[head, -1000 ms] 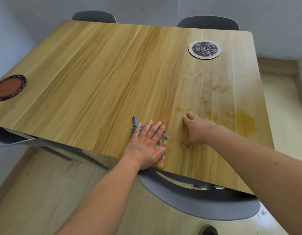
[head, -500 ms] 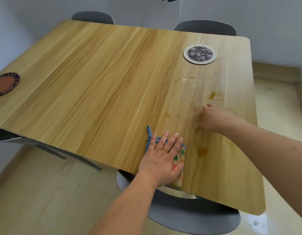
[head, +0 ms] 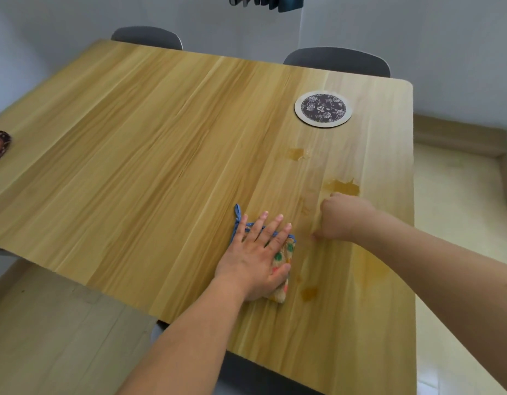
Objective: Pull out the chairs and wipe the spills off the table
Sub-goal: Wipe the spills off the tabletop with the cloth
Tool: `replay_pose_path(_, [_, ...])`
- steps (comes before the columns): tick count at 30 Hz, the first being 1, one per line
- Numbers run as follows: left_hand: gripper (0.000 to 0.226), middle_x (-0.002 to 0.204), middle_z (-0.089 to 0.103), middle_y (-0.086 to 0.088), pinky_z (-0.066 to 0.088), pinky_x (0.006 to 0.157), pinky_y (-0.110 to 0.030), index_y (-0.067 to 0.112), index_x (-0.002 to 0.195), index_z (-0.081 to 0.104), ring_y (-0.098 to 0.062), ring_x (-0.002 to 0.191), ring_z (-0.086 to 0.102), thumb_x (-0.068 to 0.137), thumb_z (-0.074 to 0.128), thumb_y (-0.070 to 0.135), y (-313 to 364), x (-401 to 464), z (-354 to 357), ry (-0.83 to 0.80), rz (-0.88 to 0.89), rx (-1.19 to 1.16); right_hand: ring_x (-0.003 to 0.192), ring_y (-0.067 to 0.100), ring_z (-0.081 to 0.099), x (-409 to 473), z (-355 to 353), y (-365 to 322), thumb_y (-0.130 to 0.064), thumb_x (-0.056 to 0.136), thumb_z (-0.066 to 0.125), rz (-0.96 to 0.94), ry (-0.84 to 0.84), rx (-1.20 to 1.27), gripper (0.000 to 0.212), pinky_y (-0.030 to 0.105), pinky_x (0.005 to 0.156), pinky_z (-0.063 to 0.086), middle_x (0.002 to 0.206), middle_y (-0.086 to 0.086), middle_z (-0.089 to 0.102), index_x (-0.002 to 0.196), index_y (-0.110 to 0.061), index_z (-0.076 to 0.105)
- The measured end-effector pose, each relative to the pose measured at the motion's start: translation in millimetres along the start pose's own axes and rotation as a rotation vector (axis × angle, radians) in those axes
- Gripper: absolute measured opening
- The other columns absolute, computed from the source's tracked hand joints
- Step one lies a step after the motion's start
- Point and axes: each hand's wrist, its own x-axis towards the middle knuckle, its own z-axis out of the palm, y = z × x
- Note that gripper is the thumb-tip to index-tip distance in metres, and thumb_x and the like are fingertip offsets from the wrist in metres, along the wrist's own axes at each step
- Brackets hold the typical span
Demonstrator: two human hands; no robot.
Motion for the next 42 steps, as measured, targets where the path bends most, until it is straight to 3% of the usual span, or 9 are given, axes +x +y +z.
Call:
replay_pose_path(2, [0.074, 0.161, -0.028, 0.007, -0.017, 0.117, -0.054, 0.031, 0.152, -0.022, -0.018, 0.144, -0.035, 0.095, 0.014, 0.063, -2.6, 9.4, -3.6, -0.001, -0.017, 0.004, 0.094, 0.025, 0.061, 10.6, -8.6, 14.9, -0.053, 0.083, 0.064, 0.001, 0.042, 0.105, 0.051, 0.03, 0.074, 0.049, 0.099, 0.004, 0.062, 0.111, -0.01, 0.065])
replay_pose_path(8, [0.074, 0.161, -0.029, 0.006, -0.015, 0.118, -0.053, 0.032, 0.153, -0.023, -0.018, 0.144, -0.036, 0.094, 0.009, 0.064, -8.3, 44.3, -13.4, -0.013, -0.02, 0.033, 0.108, 0.032, 0.058, 51.6, -22.2, 65.1, -0.033, 0.091, 0.052, 0.062, 0.268, 0.256, 0.038, 0.039, 0.086, 0.051, 0.118, 0.012, 0.06, 0.116, -0.005, 0.062])
replay_pose_path(17, [0.074, 0.161, -0.028, 0.006, -0.015, 0.118, -0.052, 0.033, 0.153, -0.022, -0.017, 0.143, -0.037, 0.095, 0.012, 0.064, -19.3, 82.3, -21.8, -0.004, -0.02, 0.041, 0.12, 0.031, 0.052, 102.9, -25.7, 86.1, -0.041, 0.096, 0.047, 0.145, 0.334, 0.325, 0.044, 0.041, 0.093, 0.046, 0.132, 0.009, 0.051, 0.129, -0.014, 0.055])
replay_pose_path(22, [0.074, 0.161, -0.028, 0.006, -0.015, 0.118, -0.052, 0.033, 0.153, -0.022, -0.018, 0.143, -0.037, 0.095, 0.011, 0.064, -27.0, 109.9, -29.3, -0.004, -0.016, 0.056, 0.113, 0.033, 0.053, 123.9, -29.9, 94.0, -0.046, 0.094, 0.05, 0.177, 0.319, 0.335, 0.045, 0.043, 0.091, 0.047, 0.123, 0.01, 0.051, 0.119, -0.009, 0.055])
replay_pose_path(25, [0.074, 0.161, -0.027, 0.006, -0.015, 0.118, -0.053, 0.033, 0.153, -0.022, -0.018, 0.144, -0.036, 0.095, 0.012, 0.064, -30.5, 129.8, -34.1, 0.006, -0.003, 0.064, 0.12, 0.033, 0.048, 137.9, -31.2, 99.8, -0.051, 0.089, 0.057, 0.221, 0.283, 0.341, 0.059, 0.044, 0.093, 0.045, 0.126, 0.012, 0.047, 0.125, -0.005, 0.047])
replay_pose_path(30, [0.074, 0.161, -0.028, 0.005, -0.017, 0.117, -0.053, 0.032, 0.154, -0.02, -0.019, 0.144, -0.035, 0.095, 0.014, 0.063, -34.6, 153.8, -39.3, 0.006, 0.016, 0.063, 0.139, 0.035, 0.029, 168.1, -44.3, 107.4, -0.065, 0.07, 0.071, 0.341, 0.047, 0.337, 0.11, 0.049, 0.106, 0.038, 0.15, 0.019, 0.03, 0.147, -0.003, 0.023])
replay_pose_path(32, [0.075, 0.162, -0.026, 0.005, -0.016, 0.117, -0.053, 0.032, 0.154, -0.02, -0.019, 0.144, -0.035, 0.095, 0.014, 0.063, -36.2, 165.8, -41.4, 0.011, 0.023, 0.061, 0.141, 0.033, 0.026, 173.3, -54.6, 108.5, -0.063, 0.075, 0.068, 0.302, -0.045, 0.253, 0.099, 0.044, 0.107, 0.038, 0.145, 0.018, 0.039, 0.144, -0.001, 0.032])
replay_pose_path(35, [0.075, 0.162, -0.025, 0.007, -0.016, 0.118, -0.053, 0.033, 0.154, -0.018, -0.018, 0.145, -0.034, 0.094, 0.015, 0.063, -39.0, 182.0, -46.4, 0.014, 0.03, 0.046, 0.129, 0.032, 0.046, 172.1, -69.9, 103.7, -0.06, 0.083, 0.062, 0.218, -0.101, 0.131, 0.076, 0.036, 0.101, 0.039, 0.13, 0.011, 0.056, 0.131, -0.003, 0.049])
replay_pose_path(42, [0.076, 0.162, -0.025, 0.006, -0.017, 0.117, -0.053, 0.033, 0.154, -0.018, -0.019, 0.145, -0.033, 0.091, 0.01, 0.064, -44.9, 220.2, -53.9, 0.019, 0.044, 0.047, 0.1, 0.028, 0.062, 182.8, -77.1, 106.3, -0.063, 0.072, 0.071, 0.133, -0.086, 0.035, 0.07, 0.035, 0.087, 0.052, 0.098, 0.005, 0.06, 0.115, -0.009, 0.057])
